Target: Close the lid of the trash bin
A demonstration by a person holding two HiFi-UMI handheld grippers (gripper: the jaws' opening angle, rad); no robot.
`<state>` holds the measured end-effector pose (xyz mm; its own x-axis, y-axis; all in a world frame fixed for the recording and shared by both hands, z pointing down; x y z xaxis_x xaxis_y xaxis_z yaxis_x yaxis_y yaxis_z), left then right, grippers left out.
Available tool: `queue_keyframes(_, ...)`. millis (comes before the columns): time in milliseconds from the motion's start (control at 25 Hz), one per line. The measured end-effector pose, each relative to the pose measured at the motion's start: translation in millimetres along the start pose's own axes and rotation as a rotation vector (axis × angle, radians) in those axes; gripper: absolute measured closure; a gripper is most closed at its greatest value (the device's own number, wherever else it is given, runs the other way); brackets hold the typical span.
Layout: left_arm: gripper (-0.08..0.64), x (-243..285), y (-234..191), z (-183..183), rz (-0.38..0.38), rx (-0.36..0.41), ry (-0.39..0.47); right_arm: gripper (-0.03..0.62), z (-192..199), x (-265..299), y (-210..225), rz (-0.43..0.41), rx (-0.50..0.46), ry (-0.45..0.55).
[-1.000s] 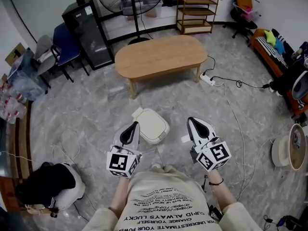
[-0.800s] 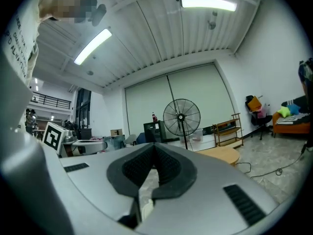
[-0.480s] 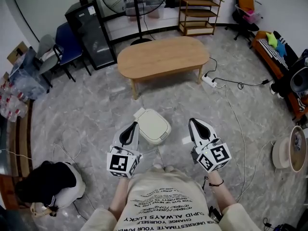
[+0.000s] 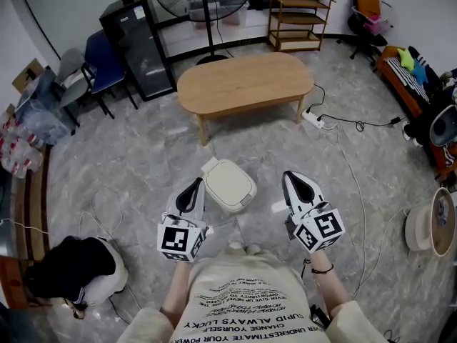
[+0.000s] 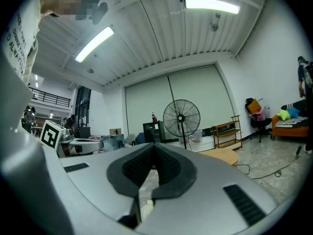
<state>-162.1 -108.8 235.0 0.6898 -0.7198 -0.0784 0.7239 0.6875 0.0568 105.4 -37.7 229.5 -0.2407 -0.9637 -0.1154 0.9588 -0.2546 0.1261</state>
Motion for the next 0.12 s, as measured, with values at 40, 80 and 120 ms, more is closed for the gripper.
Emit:
queue_keyframes(40,0.537,-0.2,-0.7,0.2,-0.001,-0.001,-0.001,0.588,-0.1,0.7,-0.2,0.001,-0.001,-0.001)
queue_keyframes(80,0.537,-0.3,-1.3,0.3,-0.002,-0.002,-0.003,0.588,-0.2,1.4,-0.3,0.002,-0.002,-0.001)
queue_keyframes(120,0.537,-0.4,-1.9,0.5,-0.003,-0.003,-0.004,0.588,-0.2,2.0,-0.3,0.004,-0.003,-0.002)
Point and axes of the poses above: the fingertips, and each gripper's own axes: x forward along the fingers, y to its right, z out of its underside, the point moved 7 cm from there along -x, backward along the fingers, and after that the axes turned 8 degrees about y, right-handed, at the moved point
